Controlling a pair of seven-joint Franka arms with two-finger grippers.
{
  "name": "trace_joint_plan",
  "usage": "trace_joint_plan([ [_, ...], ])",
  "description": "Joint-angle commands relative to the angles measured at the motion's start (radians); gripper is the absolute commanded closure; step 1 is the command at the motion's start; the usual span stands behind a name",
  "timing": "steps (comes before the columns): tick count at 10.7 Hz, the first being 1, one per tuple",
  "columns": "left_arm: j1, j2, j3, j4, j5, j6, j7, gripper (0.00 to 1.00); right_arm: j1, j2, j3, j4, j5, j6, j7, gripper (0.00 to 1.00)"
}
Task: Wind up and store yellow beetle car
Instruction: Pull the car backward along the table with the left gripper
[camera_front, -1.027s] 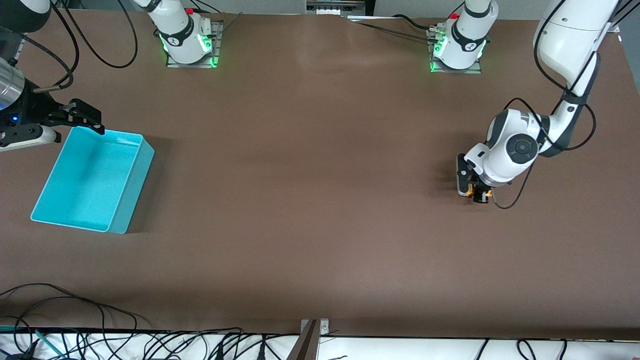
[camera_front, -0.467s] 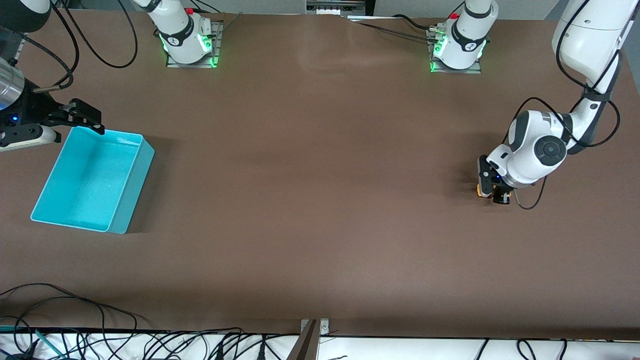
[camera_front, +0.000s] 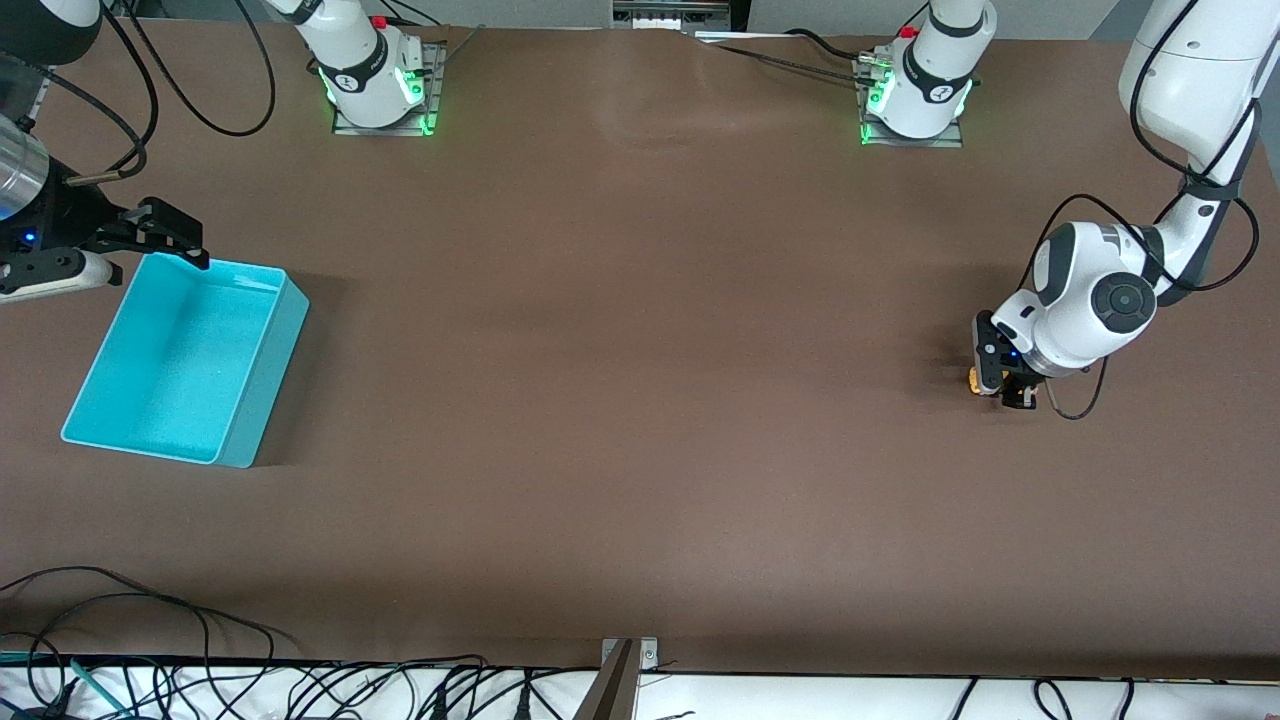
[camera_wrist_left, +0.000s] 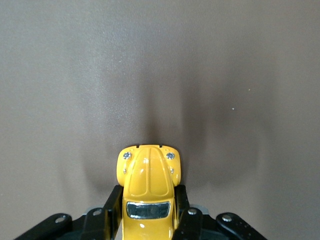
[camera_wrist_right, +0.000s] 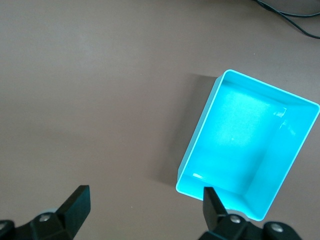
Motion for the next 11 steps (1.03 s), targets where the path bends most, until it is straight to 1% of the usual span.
trace_joint_plan([
  [1, 0.038, 0.054, -0.002, 0.041, 0.023, 0.002, 0.042, 0.97, 0.004, -0.007, -0.005, -0.003, -0.006, -0.009, -0.016, 0.0],
  [11, 0.045, 0.054, -0.002, 0.048, 0.013, 0.001, 0.041, 0.97, 0.004, -0.005, -0.005, -0.003, -0.006, -0.009, -0.016, 0.0],
])
